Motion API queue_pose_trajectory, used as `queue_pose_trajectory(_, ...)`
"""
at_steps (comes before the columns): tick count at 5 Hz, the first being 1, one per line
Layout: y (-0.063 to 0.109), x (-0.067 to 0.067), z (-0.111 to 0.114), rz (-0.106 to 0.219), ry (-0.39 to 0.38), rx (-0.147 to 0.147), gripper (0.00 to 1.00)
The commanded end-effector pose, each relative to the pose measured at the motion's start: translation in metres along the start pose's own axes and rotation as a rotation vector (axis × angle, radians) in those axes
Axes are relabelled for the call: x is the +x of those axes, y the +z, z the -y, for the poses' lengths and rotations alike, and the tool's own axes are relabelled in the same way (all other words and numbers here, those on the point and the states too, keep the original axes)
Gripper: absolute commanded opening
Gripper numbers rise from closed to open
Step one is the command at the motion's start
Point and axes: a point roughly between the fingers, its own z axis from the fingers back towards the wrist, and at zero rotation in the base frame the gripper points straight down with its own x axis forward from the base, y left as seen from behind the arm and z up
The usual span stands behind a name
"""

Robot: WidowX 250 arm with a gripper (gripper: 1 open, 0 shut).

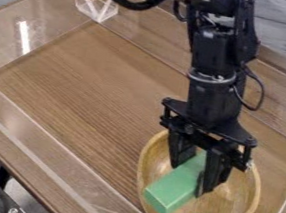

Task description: Remove the green block from inside the brown bowl and put it on the table

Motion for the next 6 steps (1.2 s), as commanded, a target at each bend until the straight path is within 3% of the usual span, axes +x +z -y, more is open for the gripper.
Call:
queue_pose_trajectory(1,0.026,0.009,0.004,0.088,-0.014,-0.014,0.00)
queue_pose_trajectory(6,0.048,0.012,-0.004,0.123,-0.008,-0.039,0.00)
